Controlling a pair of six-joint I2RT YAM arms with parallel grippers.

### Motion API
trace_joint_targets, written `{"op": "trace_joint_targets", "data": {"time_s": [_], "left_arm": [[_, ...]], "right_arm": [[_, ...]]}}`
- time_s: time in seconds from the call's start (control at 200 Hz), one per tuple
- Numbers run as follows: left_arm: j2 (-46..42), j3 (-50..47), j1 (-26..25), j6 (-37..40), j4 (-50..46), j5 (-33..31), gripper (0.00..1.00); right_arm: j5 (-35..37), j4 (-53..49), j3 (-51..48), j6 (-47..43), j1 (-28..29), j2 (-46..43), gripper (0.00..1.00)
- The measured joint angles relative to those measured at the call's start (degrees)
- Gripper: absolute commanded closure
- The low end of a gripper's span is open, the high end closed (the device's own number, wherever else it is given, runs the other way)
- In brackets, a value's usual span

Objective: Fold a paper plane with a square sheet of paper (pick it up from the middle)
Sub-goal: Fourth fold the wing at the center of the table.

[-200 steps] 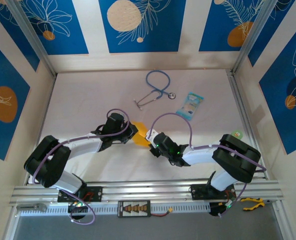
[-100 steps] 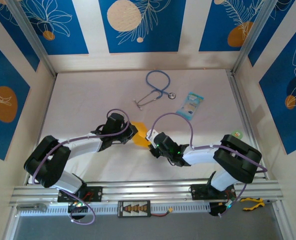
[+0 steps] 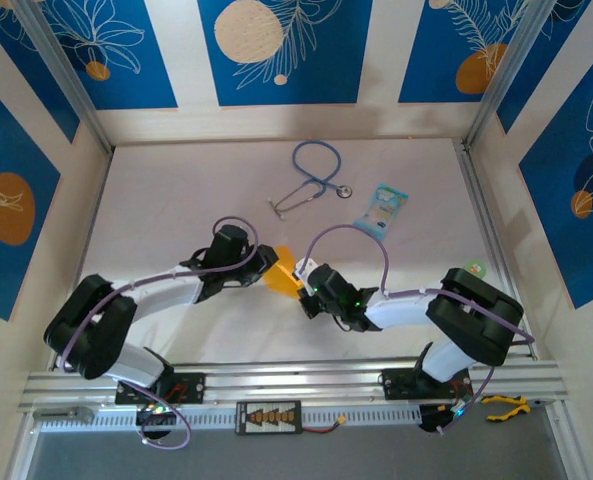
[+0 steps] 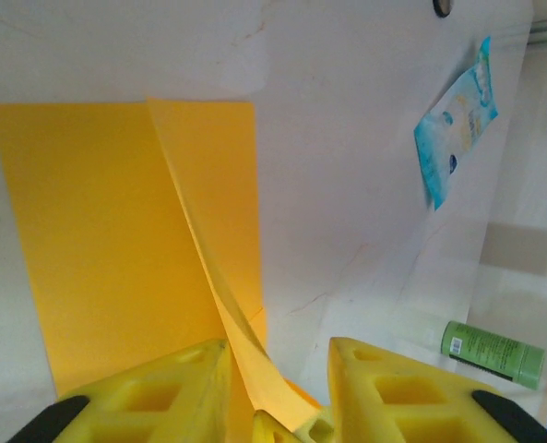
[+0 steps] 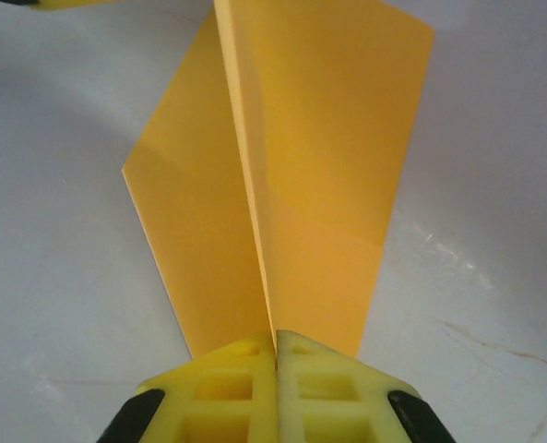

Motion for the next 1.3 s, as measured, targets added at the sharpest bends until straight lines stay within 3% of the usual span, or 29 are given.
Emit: {"op": "trace_joint_targets", "data": {"time_s": [0.27, 0.805, 1.296], "left_arm": [[-5.7, 0.0, 0.0, 1.5, -4.1, -3.3, 0.62], [-5.9, -1.2, 0.1, 1.4, -4.2, -4.0, 0.63], [-5.2, -2.3, 0.3, 1.2, -2.7, -3.6, 0.69]], "right_arm": [[-5.0, -1.6, 2.3, 6.5, -1.2, 1.9, 0.97], [-22.1, -2.1, 3.5, 17.7, -8.1, 2.7, 0.98], [-28.4, -0.4, 3.4, 26.0, -9.6, 5.2, 0.98]]}}
